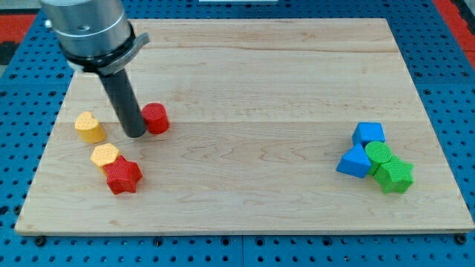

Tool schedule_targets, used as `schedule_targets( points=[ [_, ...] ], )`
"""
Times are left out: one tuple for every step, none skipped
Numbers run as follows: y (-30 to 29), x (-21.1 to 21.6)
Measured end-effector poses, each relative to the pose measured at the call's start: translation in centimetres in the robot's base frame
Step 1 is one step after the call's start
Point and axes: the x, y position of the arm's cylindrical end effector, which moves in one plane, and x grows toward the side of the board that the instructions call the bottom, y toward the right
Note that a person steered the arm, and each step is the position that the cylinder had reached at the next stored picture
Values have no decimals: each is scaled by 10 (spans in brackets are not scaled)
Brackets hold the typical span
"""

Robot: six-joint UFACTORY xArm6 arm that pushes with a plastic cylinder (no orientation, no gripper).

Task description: Place the yellow heart left to the red circle

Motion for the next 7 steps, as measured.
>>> schedule_targets(
  points=[
    [35,-34],
    [100,-86],
    [55,-91],
    [-58,-91],
    [-138,-40],
    [-134,27],
    [-94,2]
  ],
)
